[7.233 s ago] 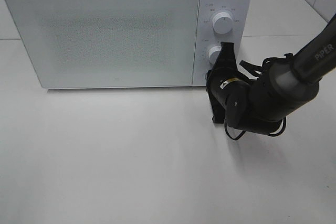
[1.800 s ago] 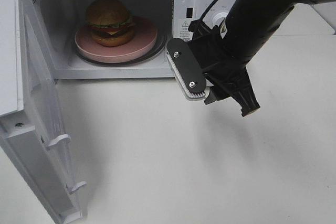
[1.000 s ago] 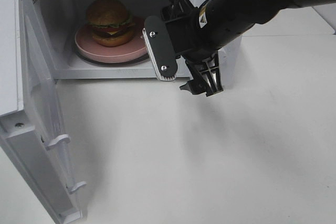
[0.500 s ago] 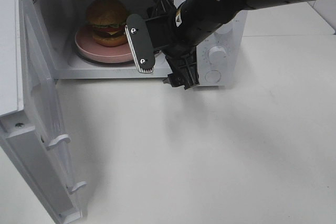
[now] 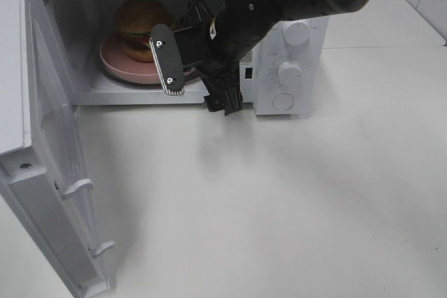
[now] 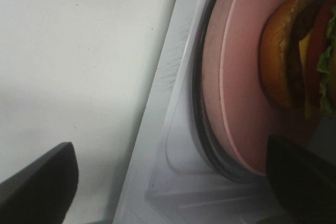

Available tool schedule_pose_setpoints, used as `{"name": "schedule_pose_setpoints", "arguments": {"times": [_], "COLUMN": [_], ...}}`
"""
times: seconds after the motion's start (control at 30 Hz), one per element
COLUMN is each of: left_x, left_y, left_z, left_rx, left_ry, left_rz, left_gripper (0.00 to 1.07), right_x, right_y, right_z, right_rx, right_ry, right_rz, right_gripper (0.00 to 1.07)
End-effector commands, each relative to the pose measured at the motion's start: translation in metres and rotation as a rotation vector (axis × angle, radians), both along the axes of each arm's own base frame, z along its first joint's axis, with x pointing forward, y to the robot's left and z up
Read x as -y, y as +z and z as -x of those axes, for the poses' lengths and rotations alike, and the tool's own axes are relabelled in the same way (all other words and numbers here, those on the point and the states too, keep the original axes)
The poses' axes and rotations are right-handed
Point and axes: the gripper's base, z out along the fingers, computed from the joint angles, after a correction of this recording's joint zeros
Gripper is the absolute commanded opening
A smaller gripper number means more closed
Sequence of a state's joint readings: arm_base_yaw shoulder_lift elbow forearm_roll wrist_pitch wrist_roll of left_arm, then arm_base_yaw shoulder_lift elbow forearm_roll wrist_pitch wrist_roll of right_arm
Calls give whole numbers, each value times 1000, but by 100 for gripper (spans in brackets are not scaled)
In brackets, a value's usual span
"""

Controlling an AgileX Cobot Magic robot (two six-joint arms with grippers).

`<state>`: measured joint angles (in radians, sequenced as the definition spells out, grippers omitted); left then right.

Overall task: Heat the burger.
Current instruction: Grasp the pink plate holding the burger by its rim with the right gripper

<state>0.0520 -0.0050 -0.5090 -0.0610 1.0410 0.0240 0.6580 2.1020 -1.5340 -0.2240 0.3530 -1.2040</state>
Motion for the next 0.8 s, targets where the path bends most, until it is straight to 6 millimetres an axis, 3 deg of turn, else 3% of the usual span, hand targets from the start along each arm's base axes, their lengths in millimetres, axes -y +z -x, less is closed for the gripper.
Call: {"name": "schedule_pose_setpoints", "arguments": {"times": [0.03, 0.27, 0.8], "left_x": [1, 1, 1], "left_y": [-1, -1, -1], "left_z": [2, 2, 2], "left_rx": [21, 21, 21], "left_ry": [-1, -1, -1], "left_rz": [10, 10, 10], "left_gripper": [100, 100, 100], "right_x": [-7, -30, -44], "right_y": [-1, -18, -39], "right_z": [-3, -13, -33], "right_rx": [0, -16, -28], "right_ry": [0, 5, -12], "right_rz": [-5, -27, -35], "right_gripper": [91, 89, 85]}}
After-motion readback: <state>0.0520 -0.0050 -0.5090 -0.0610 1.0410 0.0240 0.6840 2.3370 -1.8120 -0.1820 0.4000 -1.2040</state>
